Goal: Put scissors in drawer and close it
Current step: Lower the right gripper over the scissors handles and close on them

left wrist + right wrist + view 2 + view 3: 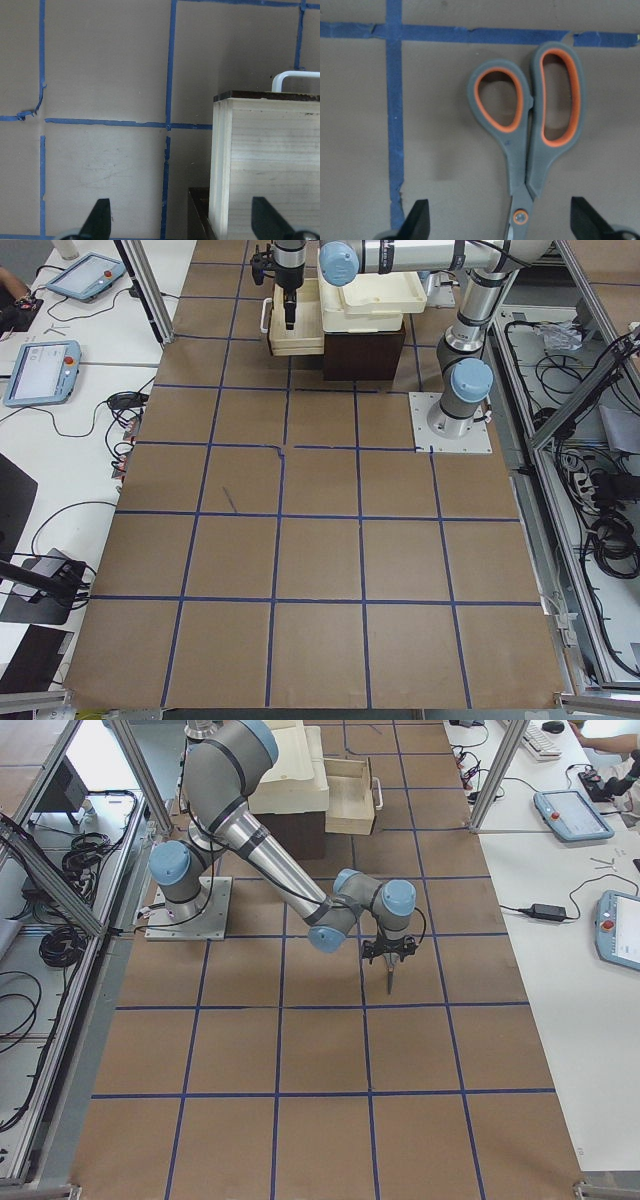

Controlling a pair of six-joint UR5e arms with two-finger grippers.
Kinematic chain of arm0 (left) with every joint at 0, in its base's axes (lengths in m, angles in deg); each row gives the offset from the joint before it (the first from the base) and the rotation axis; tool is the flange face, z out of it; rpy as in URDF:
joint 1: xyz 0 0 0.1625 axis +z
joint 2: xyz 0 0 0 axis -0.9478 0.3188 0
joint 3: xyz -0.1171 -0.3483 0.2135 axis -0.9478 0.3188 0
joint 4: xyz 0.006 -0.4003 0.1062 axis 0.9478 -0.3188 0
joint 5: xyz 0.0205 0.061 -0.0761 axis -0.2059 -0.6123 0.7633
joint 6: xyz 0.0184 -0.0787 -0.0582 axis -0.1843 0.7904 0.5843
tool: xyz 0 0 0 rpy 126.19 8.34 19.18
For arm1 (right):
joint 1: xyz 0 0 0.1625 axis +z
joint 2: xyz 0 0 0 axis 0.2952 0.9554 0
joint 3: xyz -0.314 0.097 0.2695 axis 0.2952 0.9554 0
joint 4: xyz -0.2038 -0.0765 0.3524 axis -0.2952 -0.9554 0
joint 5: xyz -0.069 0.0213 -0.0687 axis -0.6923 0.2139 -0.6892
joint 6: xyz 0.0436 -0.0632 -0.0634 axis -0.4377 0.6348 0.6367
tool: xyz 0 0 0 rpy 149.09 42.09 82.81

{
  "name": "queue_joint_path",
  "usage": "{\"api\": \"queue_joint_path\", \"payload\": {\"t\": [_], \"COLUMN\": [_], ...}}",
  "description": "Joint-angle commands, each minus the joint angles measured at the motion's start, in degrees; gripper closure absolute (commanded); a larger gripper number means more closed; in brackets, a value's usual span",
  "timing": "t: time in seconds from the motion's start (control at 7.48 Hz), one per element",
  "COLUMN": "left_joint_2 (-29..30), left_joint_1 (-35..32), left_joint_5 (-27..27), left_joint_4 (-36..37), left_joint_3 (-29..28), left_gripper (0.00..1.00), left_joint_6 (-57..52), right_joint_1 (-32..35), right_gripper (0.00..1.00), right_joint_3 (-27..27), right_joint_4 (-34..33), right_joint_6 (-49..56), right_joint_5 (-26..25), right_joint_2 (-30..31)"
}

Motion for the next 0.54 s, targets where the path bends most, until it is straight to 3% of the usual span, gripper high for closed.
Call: {"api": "queue_joint_path", "payload": {"t": [0.0, 0.4], "left_joint_2": [-0.1, -0.1], "left_joint_1": [-0.2, -0.3], "left_joint_5": [0.2, 0.4], "left_joint_4": [0.3, 0.2], "left_joint_3": [0.2, 0.2], "left_gripper": [0.00, 0.00], "left_joint_6": [0.0, 0.0], "right_joint_1": [-0.2, -0.2], "right_gripper": [0.02, 0.12], "right_joint_3": [0.1, 0.2], "right_joint_4": [-0.6, -0.6], "right_joint_6": [-1.8, -2.4], "right_joint_5": [0.4, 0.5], "right_joint_2": [-1.3, -1.3]}}
